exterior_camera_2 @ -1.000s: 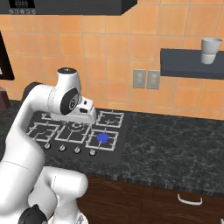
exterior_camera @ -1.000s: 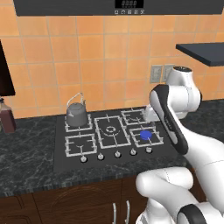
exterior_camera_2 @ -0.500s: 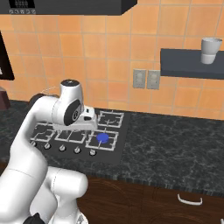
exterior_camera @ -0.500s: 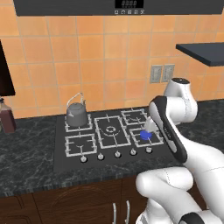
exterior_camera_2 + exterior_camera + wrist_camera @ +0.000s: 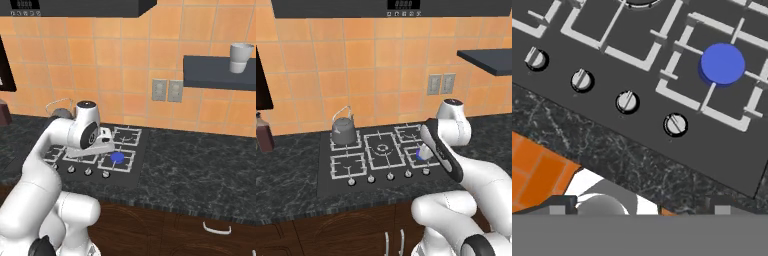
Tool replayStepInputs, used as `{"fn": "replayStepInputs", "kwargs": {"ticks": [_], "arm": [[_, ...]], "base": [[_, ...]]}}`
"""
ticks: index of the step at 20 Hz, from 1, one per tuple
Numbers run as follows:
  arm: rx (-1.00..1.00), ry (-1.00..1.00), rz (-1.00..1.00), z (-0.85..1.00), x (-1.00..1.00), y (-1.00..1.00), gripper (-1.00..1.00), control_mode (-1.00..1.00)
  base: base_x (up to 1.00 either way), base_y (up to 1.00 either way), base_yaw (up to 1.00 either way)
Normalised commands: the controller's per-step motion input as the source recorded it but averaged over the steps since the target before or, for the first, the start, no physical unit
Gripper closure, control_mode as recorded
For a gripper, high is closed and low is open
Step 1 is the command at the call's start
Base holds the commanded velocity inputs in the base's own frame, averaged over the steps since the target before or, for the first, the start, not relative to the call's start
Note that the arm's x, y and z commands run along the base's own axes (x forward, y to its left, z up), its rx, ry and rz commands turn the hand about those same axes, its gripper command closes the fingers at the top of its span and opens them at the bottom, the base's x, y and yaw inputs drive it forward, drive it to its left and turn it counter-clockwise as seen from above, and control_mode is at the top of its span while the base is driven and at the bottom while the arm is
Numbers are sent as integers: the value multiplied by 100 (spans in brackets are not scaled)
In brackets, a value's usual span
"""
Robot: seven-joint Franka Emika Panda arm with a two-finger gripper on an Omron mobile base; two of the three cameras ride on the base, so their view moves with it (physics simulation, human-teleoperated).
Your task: Turn off the front right burner of the stove.
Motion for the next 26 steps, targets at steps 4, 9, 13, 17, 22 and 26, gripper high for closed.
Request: {"fn": "replayStepInputs", "kwargs": {"ticks": [4, 9, 13, 17, 22, 26], "arm": [[0, 9, 15, -38, 31, -22, -100, -100], [0, 2, 11, -41, 25, -16, -100, -100], [0, -1, 0, -48, 26, -1, -100, -100], [0, 0, -3, -55, 29, 0, -100, -100], [0, 0, -3, -46, 17, 0, -100, -100], [0, 0, -7, -35, 0, 5, -100, -100]], "base": [[0, 0, 0], [0, 0, 0], [0, 0, 0], [0, 0, 0], [0, 0, 0], [0, 0, 0]]}}
